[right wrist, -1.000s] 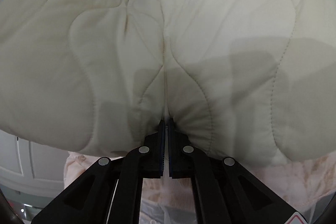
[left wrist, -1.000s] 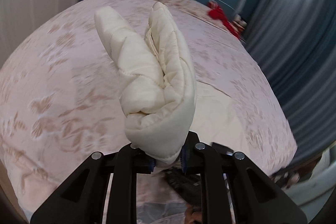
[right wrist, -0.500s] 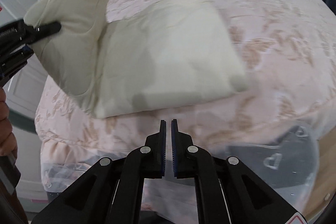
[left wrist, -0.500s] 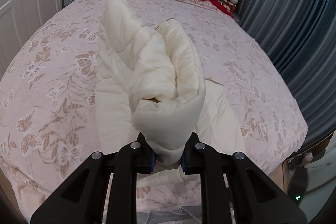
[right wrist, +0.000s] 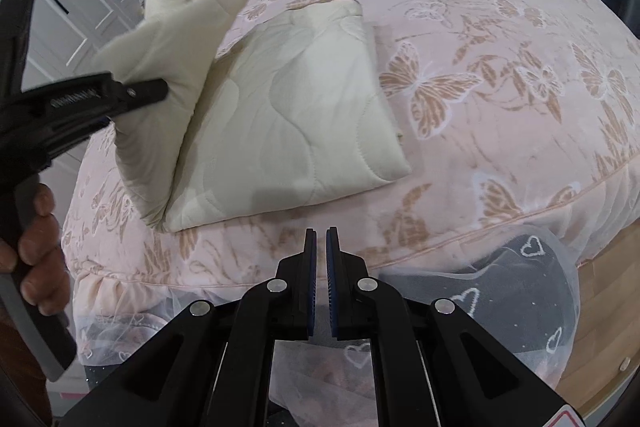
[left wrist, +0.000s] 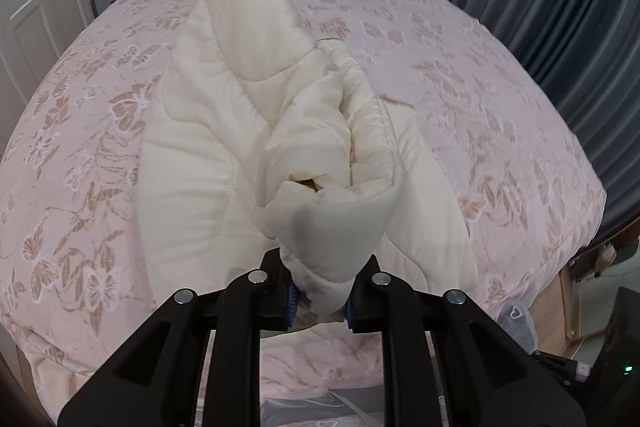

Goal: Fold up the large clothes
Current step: 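Fold the lifted end over the jacket with both grippers and release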

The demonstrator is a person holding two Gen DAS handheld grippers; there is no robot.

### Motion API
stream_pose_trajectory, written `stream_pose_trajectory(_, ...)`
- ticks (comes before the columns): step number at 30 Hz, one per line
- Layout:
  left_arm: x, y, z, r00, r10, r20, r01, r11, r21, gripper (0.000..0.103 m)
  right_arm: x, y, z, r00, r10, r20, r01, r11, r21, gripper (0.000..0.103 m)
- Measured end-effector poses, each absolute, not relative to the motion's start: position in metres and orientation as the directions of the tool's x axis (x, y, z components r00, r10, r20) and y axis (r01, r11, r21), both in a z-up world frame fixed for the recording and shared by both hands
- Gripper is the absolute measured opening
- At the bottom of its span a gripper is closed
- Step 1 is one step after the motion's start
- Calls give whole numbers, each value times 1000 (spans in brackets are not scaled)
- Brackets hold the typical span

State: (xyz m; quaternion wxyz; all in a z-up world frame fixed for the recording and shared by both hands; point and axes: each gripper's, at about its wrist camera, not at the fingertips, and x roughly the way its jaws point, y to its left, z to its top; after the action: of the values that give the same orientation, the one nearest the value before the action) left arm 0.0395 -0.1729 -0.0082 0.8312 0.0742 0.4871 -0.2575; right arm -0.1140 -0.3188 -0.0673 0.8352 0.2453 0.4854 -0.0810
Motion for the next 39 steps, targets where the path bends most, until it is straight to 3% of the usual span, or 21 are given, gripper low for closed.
stream_pose_trajectory(15, 24, -212, -63, 352, -271, -896, 567, 823, -26, 17, -124, -343, -74, 524, 95, -846, 420, 836, 354, 5)
stream_pose_trajectory(18, 20, -212, -63, 371, -299, -879, 580, 814, -32, 26, -123, -344, -73, 527, 96, -844, 421, 834, 358, 6)
stream_pose_trajectory(20, 17, -207, -53, 381, -347, -857, 593, 803, -62, 37, -123, -343, -70, 532, 96, -841, 417, 835, 359, 11)
stream_pose_trajectory(22, 12, -198, -39, 388, -400, -830, 602, 792, -100, 61, -124, -342, -64, 539, 90, -837, 413, 839, 356, 13)
stream_pose_trajectory(24, 4, -179, -22, 401, -447, -800, 599, 788, -141, 76, -124, -343, -54, 557, 91, -825, 403, 840, 364, 14)
stream_pose_trajectory(26, -1, -158, -13, 415, -460, -785, 585, 796, -157, 86, -122, -344, -46, 575, 95, -812, 395, 837, 378, 21)
stream_pose_trajectory(27, -3, -147, -11, 420, -458, -784, 573, 803, -162, 90, -120, -345, -38, 595, 99, -798, 388, 834, 393, 31)
stream_pose_trajectory(28, -3, -134, -11, 425, -452, -784, 559, 812, -166, 91, -119, -344, -33, 606, 100, -789, 384, 832, 400, 40)
stream_pose_trajectory(31, -1, -103, -27, 453, -370, -811, 502, 858, -111, 93, -107, -339, -12, 649, 96, -755, 353, 841, 410, 53)
stream_pose_trajectory(39, 24, -70, -89, 421, -227, -878, 390, 919, -50, 93, -40, -308, 21, 675, 116, -729, 242, 898, 368, 62)
